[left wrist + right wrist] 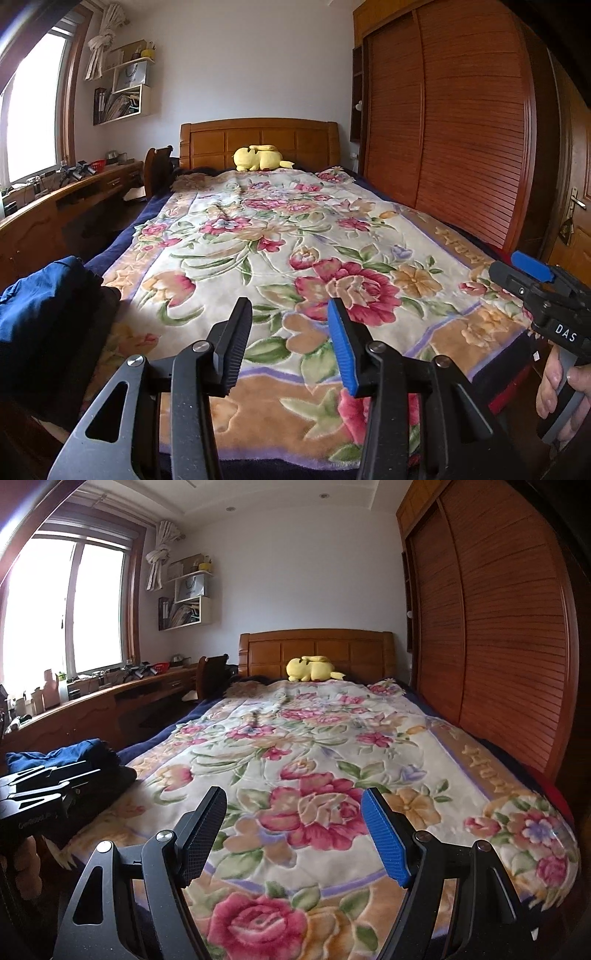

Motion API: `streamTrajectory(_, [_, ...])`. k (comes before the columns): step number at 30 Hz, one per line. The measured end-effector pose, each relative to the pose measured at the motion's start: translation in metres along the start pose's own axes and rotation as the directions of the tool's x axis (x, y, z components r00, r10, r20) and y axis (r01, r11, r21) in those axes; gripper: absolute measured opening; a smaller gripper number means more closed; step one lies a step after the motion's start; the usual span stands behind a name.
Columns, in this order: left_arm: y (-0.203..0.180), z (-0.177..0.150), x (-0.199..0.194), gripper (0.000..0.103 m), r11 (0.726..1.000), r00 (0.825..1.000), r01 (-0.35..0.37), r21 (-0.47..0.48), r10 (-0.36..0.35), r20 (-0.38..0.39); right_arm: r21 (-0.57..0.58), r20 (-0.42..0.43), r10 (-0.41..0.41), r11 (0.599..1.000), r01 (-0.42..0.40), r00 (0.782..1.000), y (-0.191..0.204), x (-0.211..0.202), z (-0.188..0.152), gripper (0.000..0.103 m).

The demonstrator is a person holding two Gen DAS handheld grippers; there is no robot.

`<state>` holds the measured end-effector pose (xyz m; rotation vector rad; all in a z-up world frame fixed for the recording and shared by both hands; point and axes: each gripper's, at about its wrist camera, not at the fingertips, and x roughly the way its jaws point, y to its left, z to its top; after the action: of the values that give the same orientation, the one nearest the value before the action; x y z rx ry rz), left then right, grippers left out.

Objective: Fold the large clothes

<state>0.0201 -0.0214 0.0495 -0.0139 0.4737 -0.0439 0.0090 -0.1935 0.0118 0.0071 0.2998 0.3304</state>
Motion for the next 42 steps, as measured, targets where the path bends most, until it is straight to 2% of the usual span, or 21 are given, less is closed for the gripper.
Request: streamTrajectory(42, [0.007,-0.001,-0.007,0.045,1.000,1.000,-0.019,-0.015,0.020,0.015,-0.009,0.004,0.048,0.999,-0.048,0.999,-0.025,0.006,-0.003,0.077])
